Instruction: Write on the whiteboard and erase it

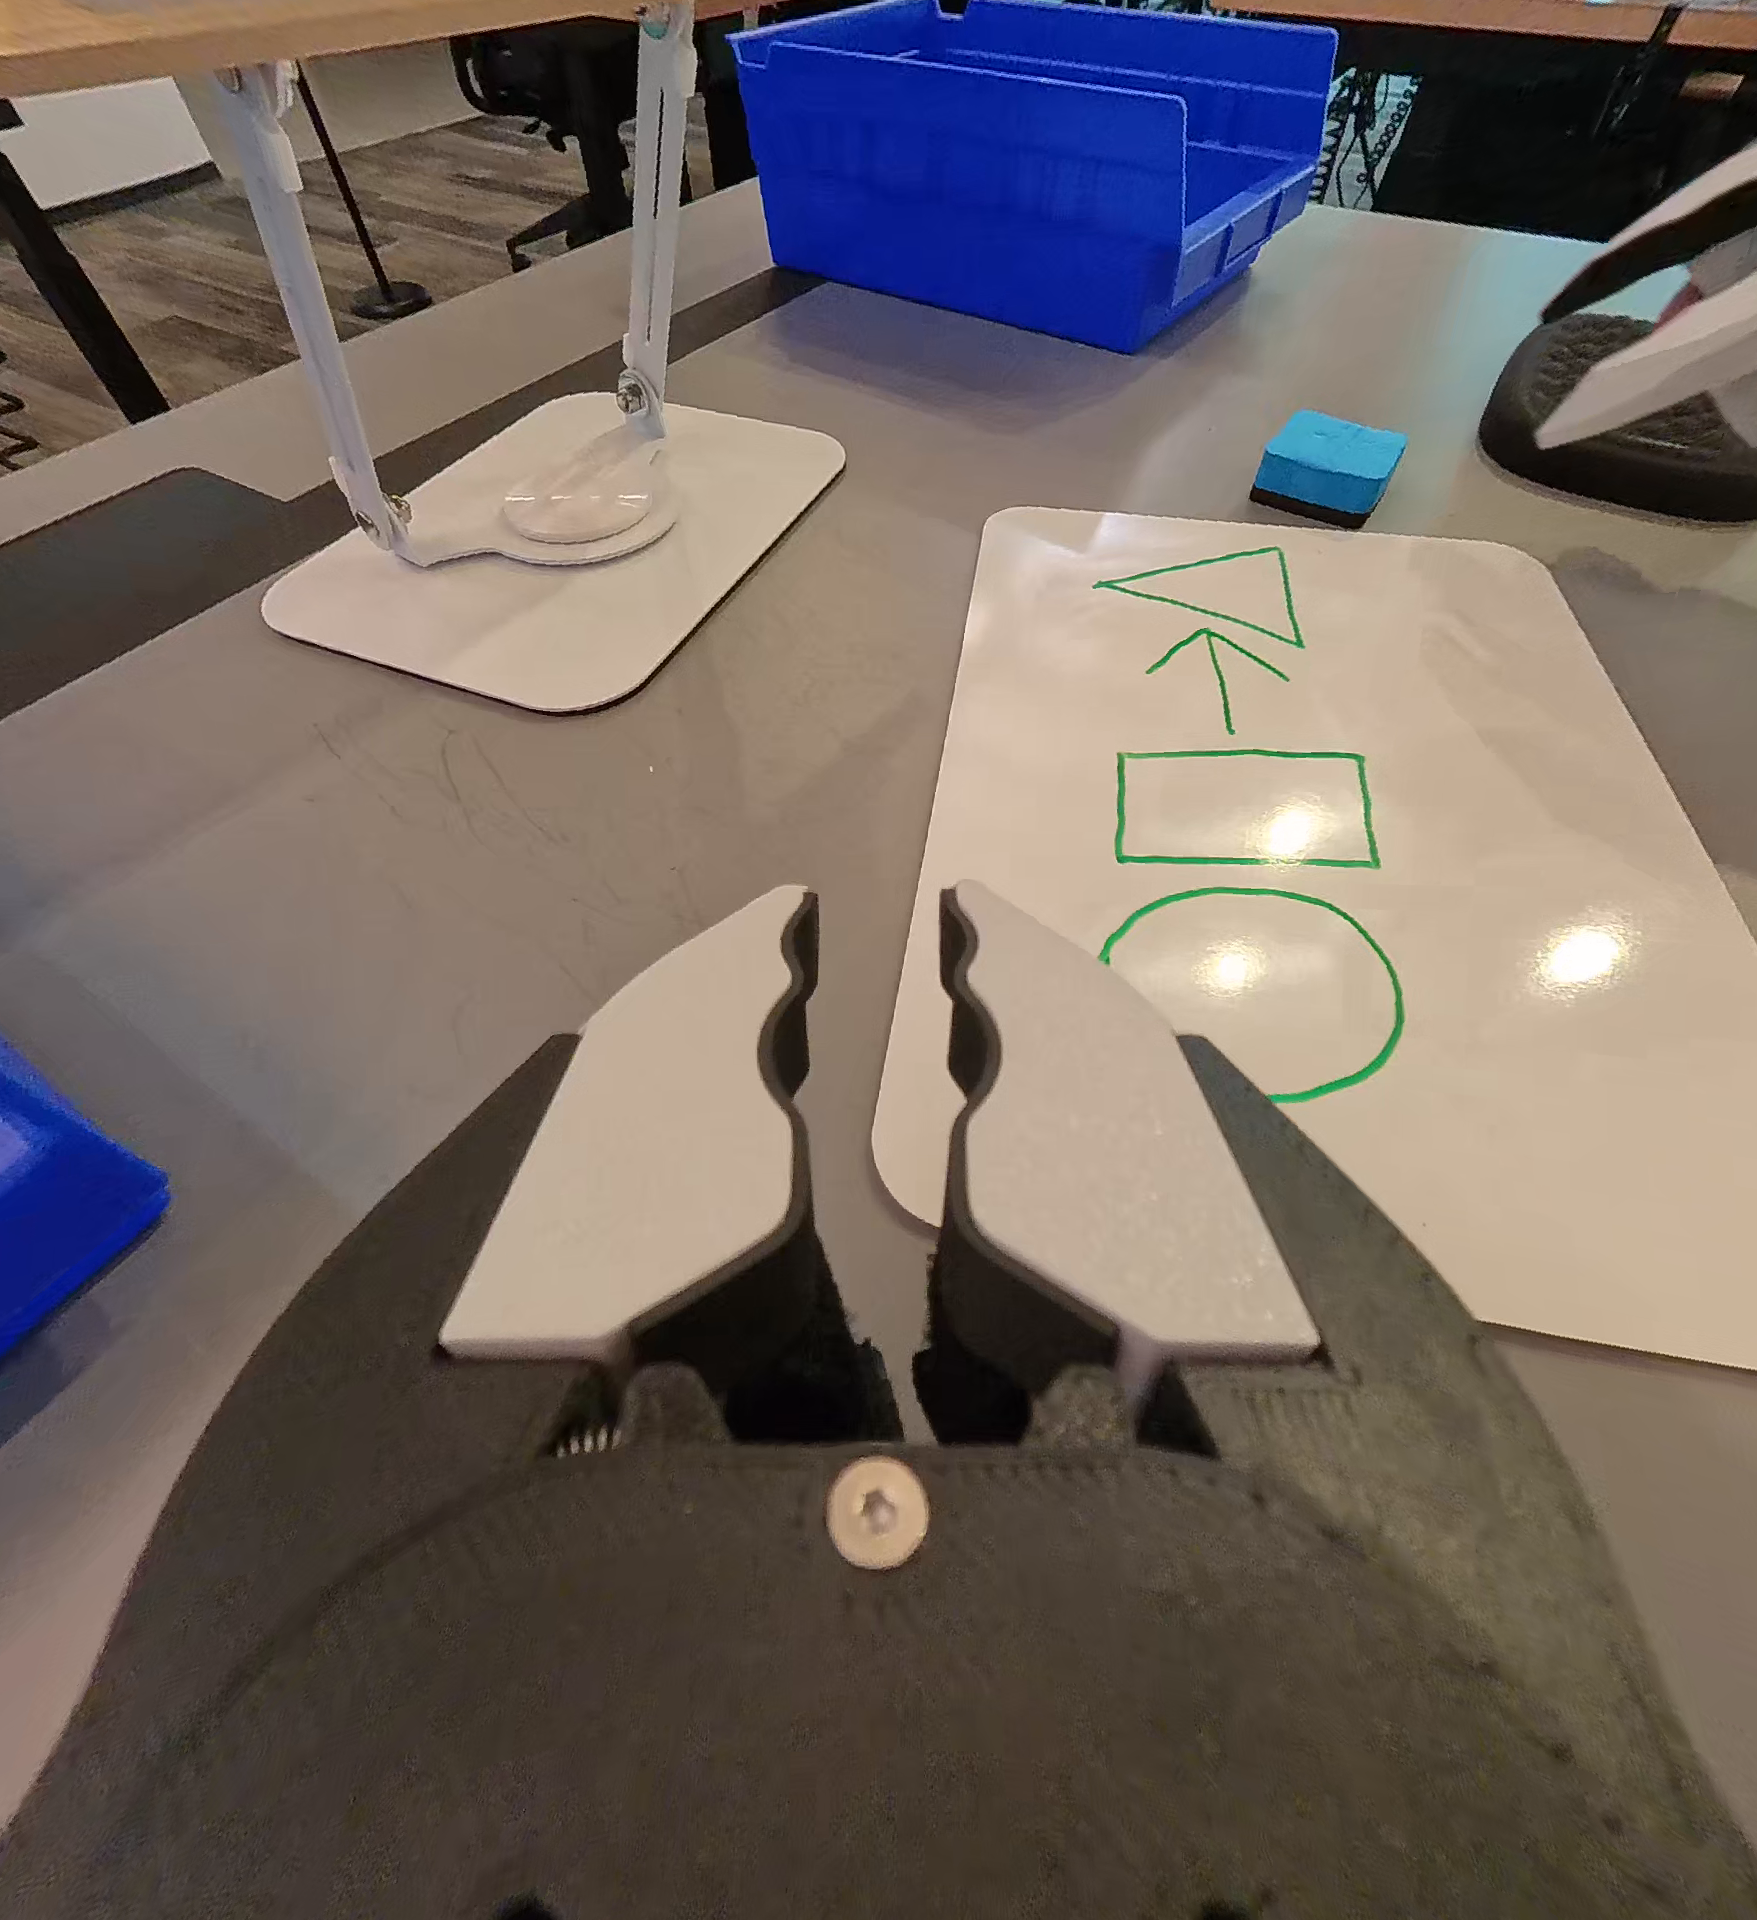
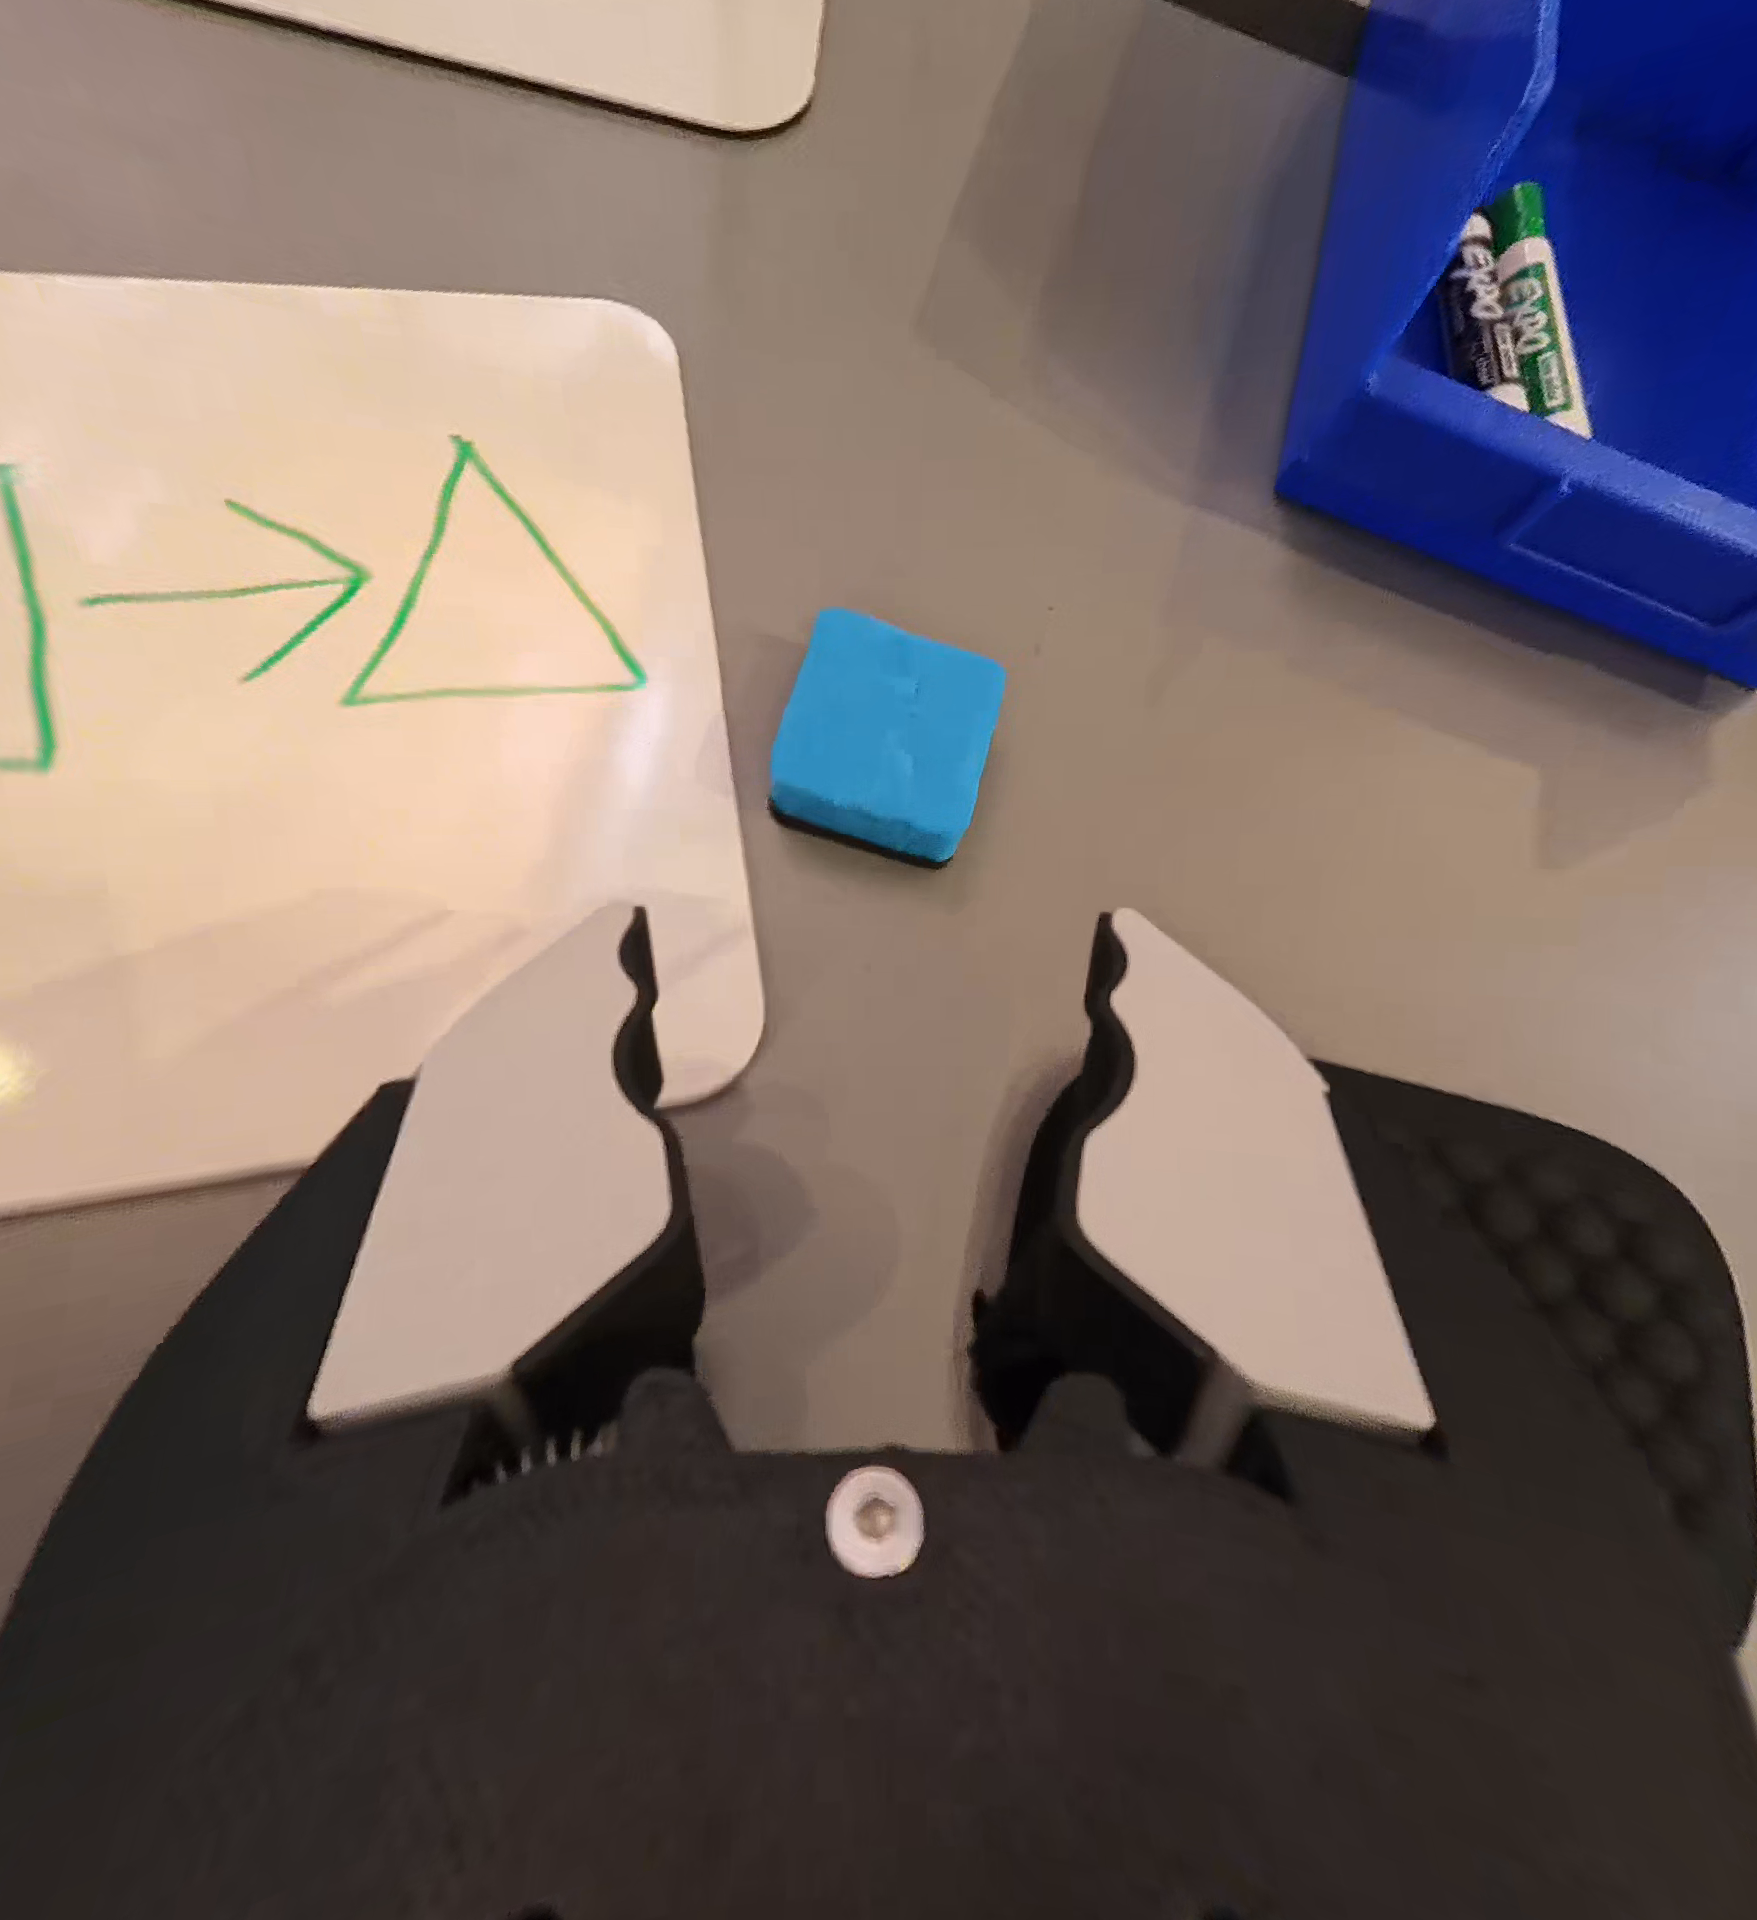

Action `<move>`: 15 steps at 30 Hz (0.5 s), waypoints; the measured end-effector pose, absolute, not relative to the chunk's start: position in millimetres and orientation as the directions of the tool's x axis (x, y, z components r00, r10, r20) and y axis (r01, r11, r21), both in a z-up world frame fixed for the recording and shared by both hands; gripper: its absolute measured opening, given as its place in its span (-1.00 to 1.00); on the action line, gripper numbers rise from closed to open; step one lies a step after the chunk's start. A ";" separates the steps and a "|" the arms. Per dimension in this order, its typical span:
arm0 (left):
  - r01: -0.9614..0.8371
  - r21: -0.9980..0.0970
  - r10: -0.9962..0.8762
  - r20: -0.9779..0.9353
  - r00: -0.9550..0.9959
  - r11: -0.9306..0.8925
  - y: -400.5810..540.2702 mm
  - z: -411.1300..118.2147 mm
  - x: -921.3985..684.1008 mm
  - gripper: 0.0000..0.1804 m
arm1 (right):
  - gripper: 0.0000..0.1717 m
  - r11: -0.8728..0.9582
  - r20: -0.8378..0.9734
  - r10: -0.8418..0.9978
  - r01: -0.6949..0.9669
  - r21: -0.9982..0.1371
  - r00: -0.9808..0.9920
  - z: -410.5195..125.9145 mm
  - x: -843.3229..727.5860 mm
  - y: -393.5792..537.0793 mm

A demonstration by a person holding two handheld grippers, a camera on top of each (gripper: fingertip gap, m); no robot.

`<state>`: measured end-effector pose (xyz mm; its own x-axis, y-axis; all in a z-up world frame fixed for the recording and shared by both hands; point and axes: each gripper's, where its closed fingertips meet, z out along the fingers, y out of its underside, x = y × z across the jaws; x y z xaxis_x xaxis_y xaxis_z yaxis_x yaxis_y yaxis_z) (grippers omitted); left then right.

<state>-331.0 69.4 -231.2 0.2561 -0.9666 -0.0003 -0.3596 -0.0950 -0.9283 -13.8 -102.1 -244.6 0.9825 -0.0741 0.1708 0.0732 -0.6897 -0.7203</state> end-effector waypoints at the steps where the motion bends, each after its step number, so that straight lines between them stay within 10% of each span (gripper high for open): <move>1: -0.359 -0.928 -0.967 0.000 0.255 -0.095 69.4 -231.1 -330.9 -0.75 | -0.05 -0.690 0.145 -0.087 0.045 -0.722 0.986 -246.1 -12.1 -93.8; 15: -0.317 -0.942 -0.970 0.028 0.241 -0.106 68.3 -224.7 -334.0 -0.75 | -0.33 -0.779 0.128 -0.186 -0.067 -0.624 0.974 -295.3 12.0 -38.6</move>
<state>-334.0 68.3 -224.7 0.2408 -0.9702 0.0281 -0.3171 -0.1060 -0.9425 12.0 -38.6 -295.3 0.9743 -0.1857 0.1277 -0.0667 -0.7788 -0.6238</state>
